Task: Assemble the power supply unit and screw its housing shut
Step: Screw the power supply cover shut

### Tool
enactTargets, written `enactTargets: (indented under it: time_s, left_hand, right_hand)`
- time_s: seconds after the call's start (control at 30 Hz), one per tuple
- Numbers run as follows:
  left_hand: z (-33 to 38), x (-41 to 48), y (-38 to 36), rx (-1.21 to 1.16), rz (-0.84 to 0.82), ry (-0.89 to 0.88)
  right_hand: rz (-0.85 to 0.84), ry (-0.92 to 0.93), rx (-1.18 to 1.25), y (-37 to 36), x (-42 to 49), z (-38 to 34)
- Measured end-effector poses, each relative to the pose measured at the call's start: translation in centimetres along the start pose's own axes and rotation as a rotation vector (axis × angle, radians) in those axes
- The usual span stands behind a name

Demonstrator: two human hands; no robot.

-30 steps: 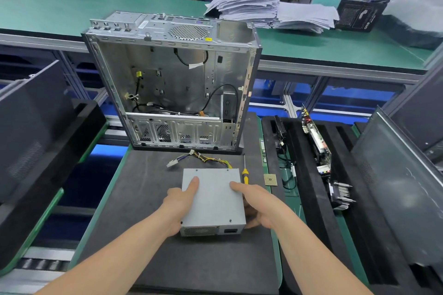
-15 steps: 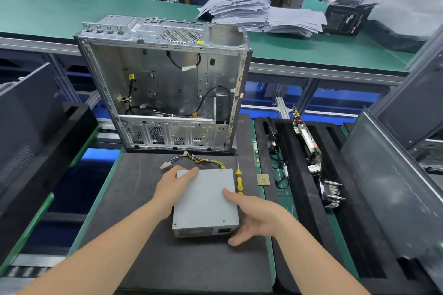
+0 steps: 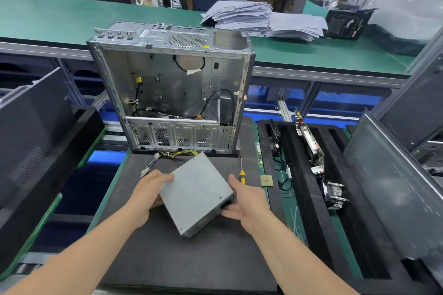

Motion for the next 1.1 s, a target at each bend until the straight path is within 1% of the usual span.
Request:
enactTargets:
  time_s: [0.07, 0.17, 0.23, 0.3, 0.33, 0.4, 0.47, 0.53, 0.63, 0.7, 0.73, 0.87, 0.97, 1.1]
  left_hand:
    - [-0.3, -1.2, 1.0, -0.073, 0.021, -0.018]
    - [-1.1, -3.1, 1.8, -0.248, 0.012, -0.061]
    - [-1.7, -3.9, 2.0, -0.365, -0.002, -0.123]
    - [-2.4, -4.4, 2.1, -0.429, -0.001, -0.173]
    - [-2.7, -4.6, 2.0, -0.403, 0.01, -0.175]
    - [-3.6, -4.8, 1.7, -0.296, 0.02, -0.176]
    - [-4.0, -5.0, 1.4, -0.251, 0.024, -0.18]
    - [-4.1, -5.4, 1.3, -0.326, 0.014, -0.18]
    - [-2.0, -5.9, 0.8, -0.485, -0.052, -0.2]
    - [-0.2, -6.2, -0.1, -0.521, -0.108, -0.187]
    - [0.3, -6.2, -0.6, -0.517, -0.11, -0.168]
    - [1.4, -5.6, -1.8, -0.499, -0.052, -0.018]
    - [1.3, -4.9, -1.5, -0.497, 0.015, 0.056]
    - [1.3, -4.5, -1.0, -0.53, 0.043, 0.05]
  right_hand:
    - [0.03, 0.157, -0.106, -1.0, -0.7, -1.4]
    - [-0.031, 0.428, -0.29, -3.7, -2.9, -3.2]
    - [-0.049, 0.608, -0.433, -5.2, -4.3, -4.0]
    - [-0.109, 0.704, -0.478, -6.6, -5.1, -4.1]
    - [-0.152, 0.726, -0.472, -7.1, -5.3, -4.0]
    - [-0.208, 0.74, -0.444, -7.4, -5.2, -3.9]
    - [-0.207, 0.745, -0.426, -6.7, -4.7, -4.2]
    - [-0.199, 0.752, -0.396, -6.0, -4.1, -4.4]
    - [-0.194, 0.711, -0.302, -5.5, -3.4, -3.9]
    - [-0.193, 0.667, -0.271, -5.8, -2.7, -3.7]
    - [-0.196, 0.644, -0.272, -6.1, -2.4, -3.7]
    - [-0.176, 0.579, -0.311, -7.2, -1.5, -4.1]
    - [-0.147, 0.589, -0.299, -7.3, -1.3, -4.3]
    - [-0.123, 0.587, -0.283, -7.0, -0.9, -4.4]
Point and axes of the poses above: each hand's wrist, its own x-axis towards the middle knuckle, its own y-axis out of the back of the hand, z = x × y, the point moved 10 cm from there along x, towards the middle knuckle, and after that the axes turned 13 degrees about x, right-handed, at the moved point
